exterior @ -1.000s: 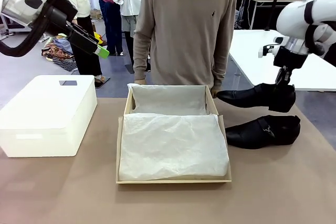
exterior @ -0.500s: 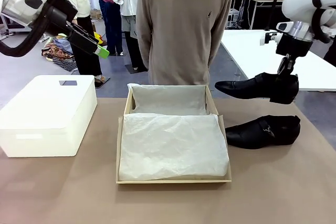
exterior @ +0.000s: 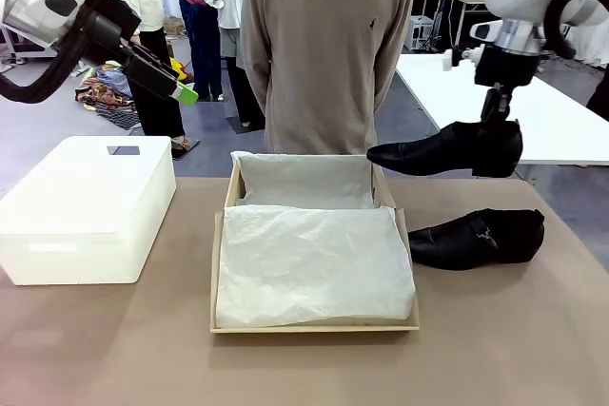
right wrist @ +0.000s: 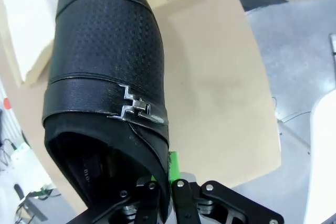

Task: Pack the shoes into the box.
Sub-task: Place one shoe of the Shoes into the Shoes Box.

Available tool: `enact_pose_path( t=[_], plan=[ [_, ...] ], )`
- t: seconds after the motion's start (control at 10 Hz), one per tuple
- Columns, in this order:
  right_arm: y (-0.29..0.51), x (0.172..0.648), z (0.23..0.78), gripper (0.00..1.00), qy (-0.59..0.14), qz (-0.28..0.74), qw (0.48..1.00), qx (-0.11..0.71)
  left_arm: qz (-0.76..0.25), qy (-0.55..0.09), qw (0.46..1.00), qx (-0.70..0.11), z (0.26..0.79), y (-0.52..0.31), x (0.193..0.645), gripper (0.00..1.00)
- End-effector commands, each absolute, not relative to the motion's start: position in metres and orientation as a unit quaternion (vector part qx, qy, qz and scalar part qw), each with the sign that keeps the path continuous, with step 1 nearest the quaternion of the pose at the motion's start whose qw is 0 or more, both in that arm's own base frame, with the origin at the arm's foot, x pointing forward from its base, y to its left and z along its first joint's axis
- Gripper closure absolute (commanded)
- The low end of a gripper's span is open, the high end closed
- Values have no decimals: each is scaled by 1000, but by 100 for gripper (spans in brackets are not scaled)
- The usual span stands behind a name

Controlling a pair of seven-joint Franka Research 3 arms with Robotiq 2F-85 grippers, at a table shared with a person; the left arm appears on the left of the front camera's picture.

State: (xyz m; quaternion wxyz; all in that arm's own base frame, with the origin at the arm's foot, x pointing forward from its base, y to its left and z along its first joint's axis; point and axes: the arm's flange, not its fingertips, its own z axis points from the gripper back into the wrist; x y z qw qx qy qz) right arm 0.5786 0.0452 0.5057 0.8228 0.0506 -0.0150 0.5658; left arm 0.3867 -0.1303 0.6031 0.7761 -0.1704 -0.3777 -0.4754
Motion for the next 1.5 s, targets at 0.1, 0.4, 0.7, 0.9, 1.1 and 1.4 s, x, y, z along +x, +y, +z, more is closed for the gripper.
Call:
enact_pose_path(
  t=[0.1,0.4,0.7,0.9,1.1,1.4],
  plan=[
    [80,576,513,100,13,577,816,31,-483,-382,768,-176,599,-128,387,0],
    [77,573,514,100,6,575,817,31,-483,-382,768,-176,599,-128,387,0],
    [87,571,505,100,4,590,806,44,-483,-382,768,-176,599,-128,387,0],
    [87,571,505,100,4,590,806,44,-483,-382,768,-176,599,-128,387,0],
    [92,571,501,100,-6,578,814,57,-483,-382,768,-176,599,-128,387,0],
    [129,567,522,100,-6,549,833,70,-483,-382,768,-176,599,-128,387,0]
  ],
)
